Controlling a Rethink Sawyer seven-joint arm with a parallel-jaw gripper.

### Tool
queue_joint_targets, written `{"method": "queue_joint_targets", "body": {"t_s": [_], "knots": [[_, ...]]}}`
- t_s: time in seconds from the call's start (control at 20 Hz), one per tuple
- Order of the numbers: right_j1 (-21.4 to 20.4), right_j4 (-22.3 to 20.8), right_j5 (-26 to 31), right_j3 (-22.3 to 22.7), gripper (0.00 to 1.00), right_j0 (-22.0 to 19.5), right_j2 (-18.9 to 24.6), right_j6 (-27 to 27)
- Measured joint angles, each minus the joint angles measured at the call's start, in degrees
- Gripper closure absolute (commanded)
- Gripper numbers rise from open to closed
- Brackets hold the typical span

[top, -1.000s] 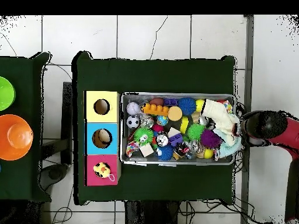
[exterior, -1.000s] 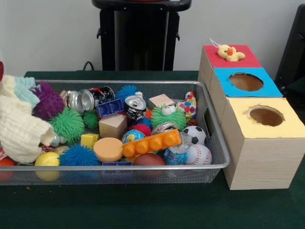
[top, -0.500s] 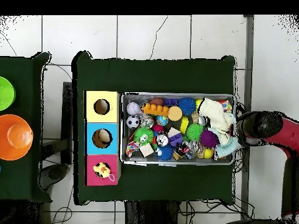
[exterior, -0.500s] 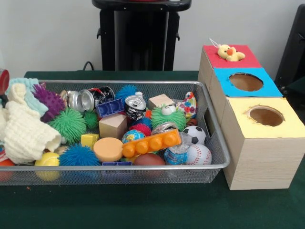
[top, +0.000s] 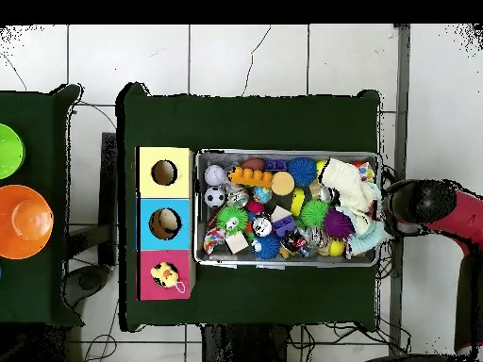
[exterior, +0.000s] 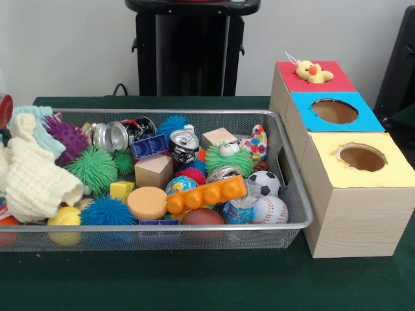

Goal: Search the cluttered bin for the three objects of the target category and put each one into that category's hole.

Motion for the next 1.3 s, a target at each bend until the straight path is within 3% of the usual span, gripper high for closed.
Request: {"method": "queue_joint_targets", "body": {"t_s": [0.25,0.65,0.8,1.3], "knots": [[-0.72,0.00,0.04,0.53,0.00,0.58,-0.06,0.00],[-5.31,2.15,1.12,4.72,0.00,7.09,-1.64,0.01],[-7.04,4.43,1.12,6.81,0.00,11.28,-2.25,0.02],[-8.17,8.96,1.10,10.91,0.00,17.55,-3.18,0.04]]}}
